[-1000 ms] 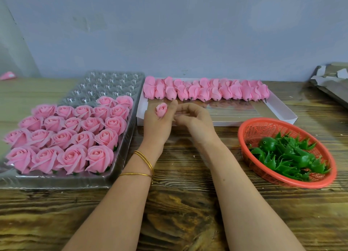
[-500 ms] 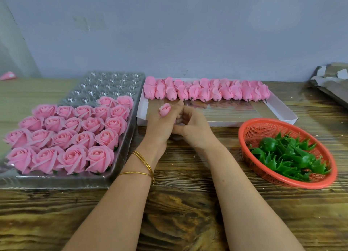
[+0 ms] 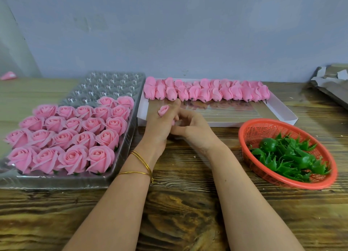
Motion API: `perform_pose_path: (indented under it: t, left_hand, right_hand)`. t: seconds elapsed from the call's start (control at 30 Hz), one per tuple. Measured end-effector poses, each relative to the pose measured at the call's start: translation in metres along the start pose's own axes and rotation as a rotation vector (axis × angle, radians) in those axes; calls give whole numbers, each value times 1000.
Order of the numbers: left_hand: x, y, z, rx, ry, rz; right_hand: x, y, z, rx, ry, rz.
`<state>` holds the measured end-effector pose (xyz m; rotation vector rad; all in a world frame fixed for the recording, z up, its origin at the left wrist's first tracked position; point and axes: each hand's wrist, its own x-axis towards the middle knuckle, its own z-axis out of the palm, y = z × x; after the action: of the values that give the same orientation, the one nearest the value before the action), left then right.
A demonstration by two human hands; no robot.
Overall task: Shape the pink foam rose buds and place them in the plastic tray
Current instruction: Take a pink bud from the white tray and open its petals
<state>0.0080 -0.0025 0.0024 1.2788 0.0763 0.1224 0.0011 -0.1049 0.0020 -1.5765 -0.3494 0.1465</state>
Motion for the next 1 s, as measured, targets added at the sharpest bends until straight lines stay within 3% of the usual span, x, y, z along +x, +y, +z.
perform_pose_path:
  t: [0.23,0.7,1.0]
  left_hand:
    - [2,-3,2,-29,9,-10]
    - [3,-3,-2,-18,-16,78]
    - [3,-4,1,-51,20,22]
  right_hand:
    - [4,5,2,-26,117,-47]
    - [0,2,2,37,-9,-7]
    - [2,4,1,13,50,-11]
